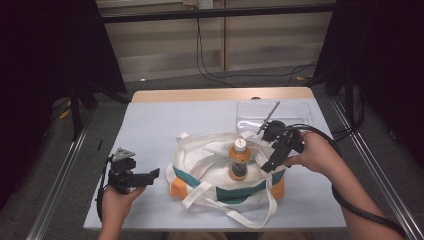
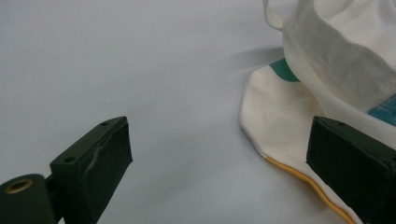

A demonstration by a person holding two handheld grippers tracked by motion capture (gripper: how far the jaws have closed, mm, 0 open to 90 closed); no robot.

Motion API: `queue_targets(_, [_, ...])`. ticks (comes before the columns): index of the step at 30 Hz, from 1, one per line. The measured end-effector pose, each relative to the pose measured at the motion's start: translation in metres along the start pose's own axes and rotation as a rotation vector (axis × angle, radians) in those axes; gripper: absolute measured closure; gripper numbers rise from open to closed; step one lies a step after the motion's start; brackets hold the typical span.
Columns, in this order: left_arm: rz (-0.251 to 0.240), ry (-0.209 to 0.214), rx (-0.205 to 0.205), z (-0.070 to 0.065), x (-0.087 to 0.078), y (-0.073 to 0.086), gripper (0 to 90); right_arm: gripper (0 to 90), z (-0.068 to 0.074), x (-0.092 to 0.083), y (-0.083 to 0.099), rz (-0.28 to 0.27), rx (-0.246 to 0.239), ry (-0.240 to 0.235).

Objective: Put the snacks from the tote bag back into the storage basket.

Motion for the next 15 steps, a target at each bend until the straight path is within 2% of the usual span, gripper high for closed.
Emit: queue_targets(15, [0.005,0.005,-0.001,0.0,0.0,0.001,6.6,13.3,0.001,0.01,-0.013,0.003,-0.015,-0.014])
Point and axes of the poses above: each handheld gripper's, and its own axes: x roughly forward along the jaws, y roughly out of its underside, z roughly to its left, the point moved 6 cm from there along x, roughly forward along the jaws, and after that the axes turned 3 degrees about -x, right-handed, at the moved point
